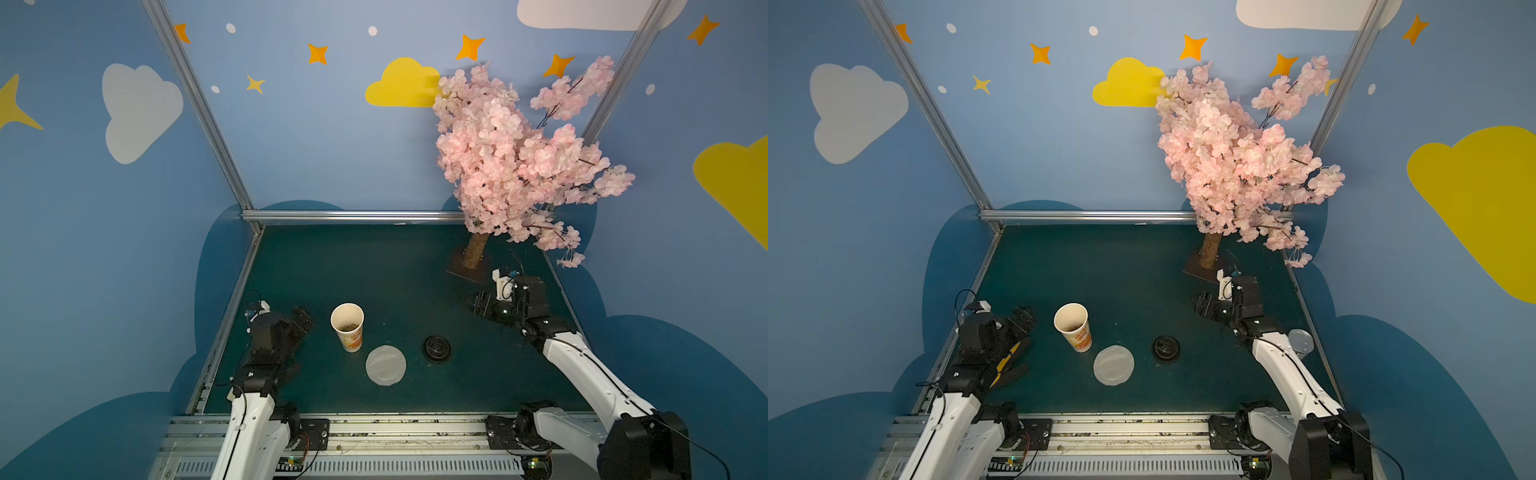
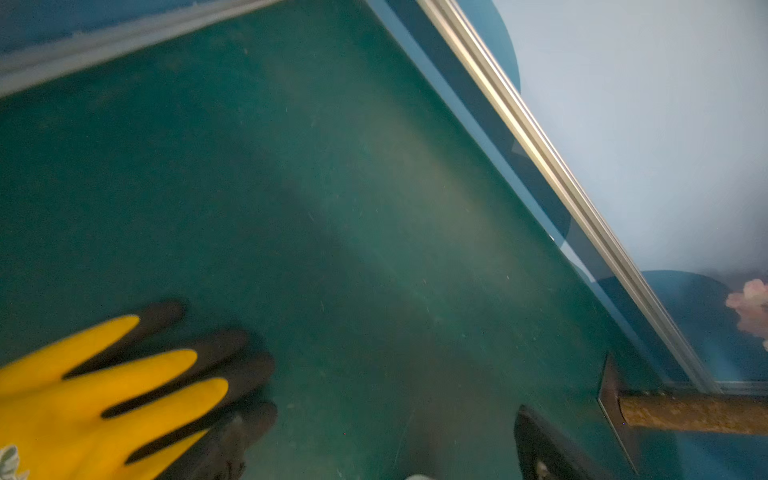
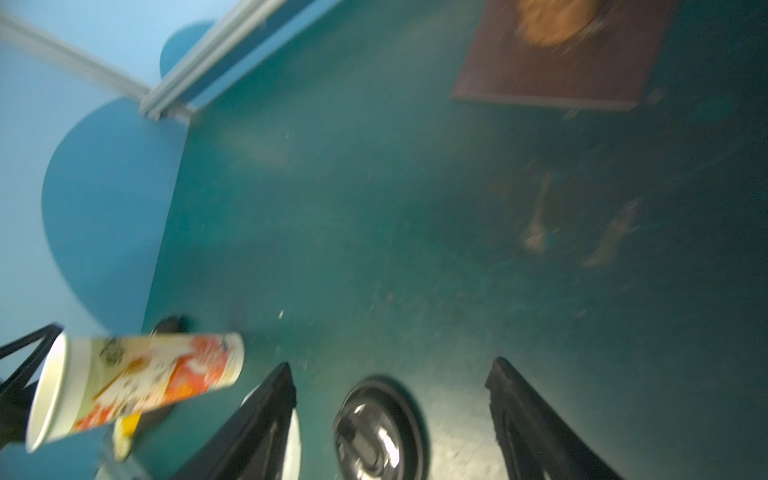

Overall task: Put the leak-proof paper on the milk tea cups
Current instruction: Move the leak-proof paper to the center of the board.

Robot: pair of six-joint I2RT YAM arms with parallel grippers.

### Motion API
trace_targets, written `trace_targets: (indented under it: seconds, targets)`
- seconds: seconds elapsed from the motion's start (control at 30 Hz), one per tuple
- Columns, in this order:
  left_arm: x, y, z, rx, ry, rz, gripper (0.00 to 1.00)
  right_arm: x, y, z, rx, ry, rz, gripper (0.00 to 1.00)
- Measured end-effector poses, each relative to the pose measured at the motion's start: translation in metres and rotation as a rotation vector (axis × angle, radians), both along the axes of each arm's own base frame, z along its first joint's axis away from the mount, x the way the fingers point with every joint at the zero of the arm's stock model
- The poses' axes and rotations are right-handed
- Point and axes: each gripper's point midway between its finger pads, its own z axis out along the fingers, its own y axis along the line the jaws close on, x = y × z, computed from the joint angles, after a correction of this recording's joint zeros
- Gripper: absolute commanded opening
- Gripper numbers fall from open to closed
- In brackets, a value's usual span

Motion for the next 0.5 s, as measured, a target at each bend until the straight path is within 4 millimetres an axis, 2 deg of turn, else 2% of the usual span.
trace_targets:
  seconds: [0.1,0.3,0.5]
  targets:
    - [-0.014,-0.009,-0.008,-0.069,0.033,-0.012,1.00,-0.013,0.018,-0.003,0.010,0.047,0.064,0.73]
    - [-0.039,-0.027,-0.026,-0.197,0.120,-0.039,0.95,-0.021,0.061,0.002,0.019,0.101,0.195,0.70]
    - [-0.061,-0.048,-0.051,-0.272,0.242,-0.088,0.90,-0.054,0.108,-0.007,-0.002,0.170,0.354,0.68]
